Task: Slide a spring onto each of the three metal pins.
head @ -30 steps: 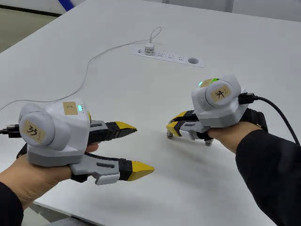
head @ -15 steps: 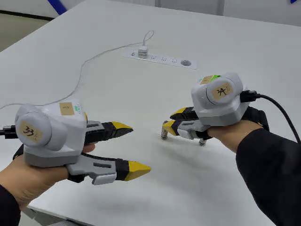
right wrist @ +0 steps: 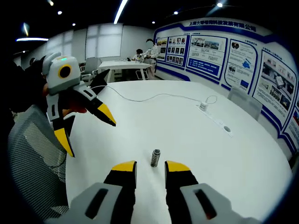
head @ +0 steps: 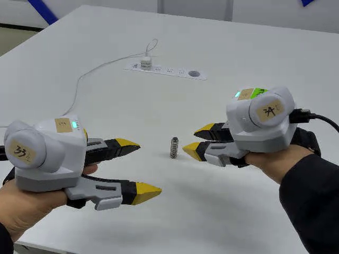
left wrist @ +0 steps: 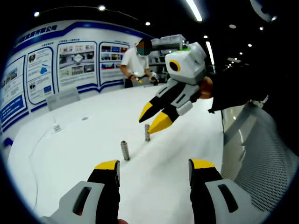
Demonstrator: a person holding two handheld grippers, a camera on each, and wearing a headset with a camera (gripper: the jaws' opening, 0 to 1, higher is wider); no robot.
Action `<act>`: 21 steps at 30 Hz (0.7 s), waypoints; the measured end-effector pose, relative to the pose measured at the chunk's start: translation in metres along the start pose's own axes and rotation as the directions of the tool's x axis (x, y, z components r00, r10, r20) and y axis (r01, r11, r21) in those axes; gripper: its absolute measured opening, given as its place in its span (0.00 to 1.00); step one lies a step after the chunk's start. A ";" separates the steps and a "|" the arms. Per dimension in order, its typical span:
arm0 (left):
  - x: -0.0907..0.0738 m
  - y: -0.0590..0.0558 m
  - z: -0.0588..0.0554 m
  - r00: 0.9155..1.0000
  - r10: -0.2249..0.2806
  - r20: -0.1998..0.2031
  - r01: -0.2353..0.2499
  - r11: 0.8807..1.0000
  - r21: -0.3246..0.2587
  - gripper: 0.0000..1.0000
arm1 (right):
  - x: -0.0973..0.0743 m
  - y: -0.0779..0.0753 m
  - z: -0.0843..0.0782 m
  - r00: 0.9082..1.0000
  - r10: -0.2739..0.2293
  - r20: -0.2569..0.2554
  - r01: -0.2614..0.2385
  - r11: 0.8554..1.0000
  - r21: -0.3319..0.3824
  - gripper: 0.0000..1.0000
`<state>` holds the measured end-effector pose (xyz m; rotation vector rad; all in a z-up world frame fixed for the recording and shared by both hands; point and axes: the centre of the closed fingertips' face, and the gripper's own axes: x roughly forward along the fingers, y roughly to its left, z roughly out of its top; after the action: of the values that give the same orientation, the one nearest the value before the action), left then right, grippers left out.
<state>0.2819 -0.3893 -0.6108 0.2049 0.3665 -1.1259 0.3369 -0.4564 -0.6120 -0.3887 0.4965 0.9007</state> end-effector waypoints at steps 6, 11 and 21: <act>0.001 -0.003 0.001 1.000 -0.006 0.002 0.006 1.000 -0.003 0.62 | -0.021 0.001 -0.010 1.000 -0.018 0.008 0.018 1.000 0.025 0.26; 0.000 -0.005 0.001 1.000 -0.009 -0.001 0.009 1.000 -0.003 0.63 | -0.039 0.002 -0.020 0.999 -0.035 0.008 0.035 0.999 0.036 0.26; 0.001 -0.007 0.000 1.000 -0.015 -0.003 0.015 1.000 -0.008 0.64 | -0.074 -0.003 -0.046 0.996 -0.084 0.003 0.084 0.992 0.092 0.28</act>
<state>0.2758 -0.3936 -0.6109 0.1976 0.3755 -1.1385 0.2893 -0.5295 -0.6079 -0.3204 0.5102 0.7944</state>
